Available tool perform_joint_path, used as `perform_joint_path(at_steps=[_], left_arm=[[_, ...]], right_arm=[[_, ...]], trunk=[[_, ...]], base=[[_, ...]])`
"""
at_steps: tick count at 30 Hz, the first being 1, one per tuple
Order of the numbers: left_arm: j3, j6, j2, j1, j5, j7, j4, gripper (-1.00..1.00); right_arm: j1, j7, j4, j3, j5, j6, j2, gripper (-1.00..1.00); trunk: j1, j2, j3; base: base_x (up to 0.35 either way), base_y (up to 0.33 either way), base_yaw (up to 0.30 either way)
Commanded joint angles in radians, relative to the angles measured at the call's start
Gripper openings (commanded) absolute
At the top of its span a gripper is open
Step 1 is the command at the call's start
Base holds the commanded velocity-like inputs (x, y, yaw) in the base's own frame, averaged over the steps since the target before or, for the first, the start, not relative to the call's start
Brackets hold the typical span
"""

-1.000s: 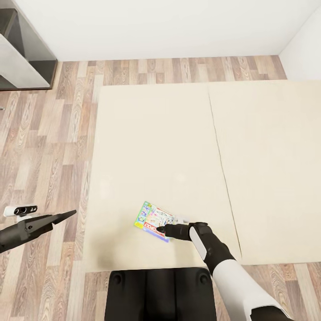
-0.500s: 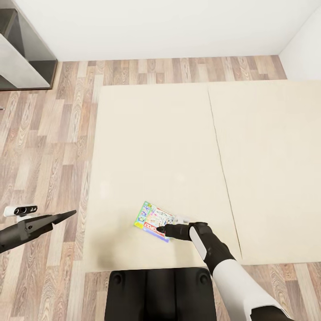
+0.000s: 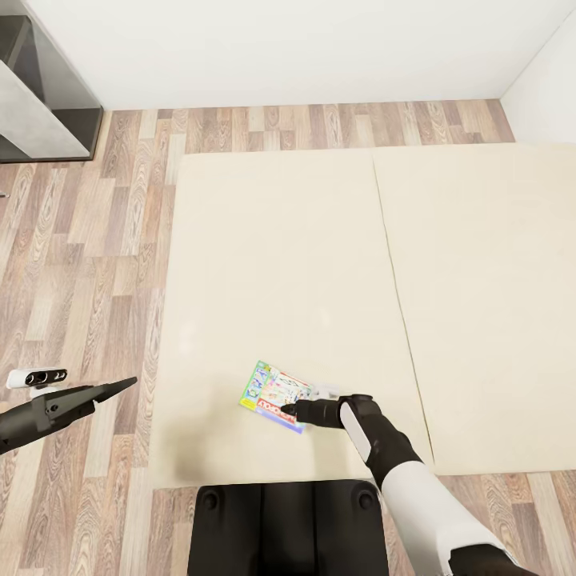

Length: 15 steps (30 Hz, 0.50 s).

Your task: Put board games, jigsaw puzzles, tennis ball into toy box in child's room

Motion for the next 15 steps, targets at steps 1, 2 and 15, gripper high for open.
perform_joint_path(at_steps=[1,2,15], left_arm=[[0.0,0.011,0.0,0.0,-0.001,-0.004,0.0,1.0],[0.0,0.011,0.0,0.0,-0.001,-0.004,0.0,1.0],[0.0,0.011,0.0,0.0,-0.001,-0.004,0.0,1.0]], right_arm=[[-0.003,-0.002,-0.002,0.0,-0.003,0.01,0.0,1.0],[-0.006,-0.002,-0.002,-0.001,-0.003,0.012,0.0,1.0],[-0.072,-0.013,-0.001,0.0,-0.005,0.027,0.0,1.0]], trunk=[[0.001,-0.002,-0.001],[0.001,-0.002,-0.001],[0.001,-0.002,-0.001]], base=[[0.0,0.0,0.0],[0.0,0.0,0.0],[0.0,0.0,0.0]])
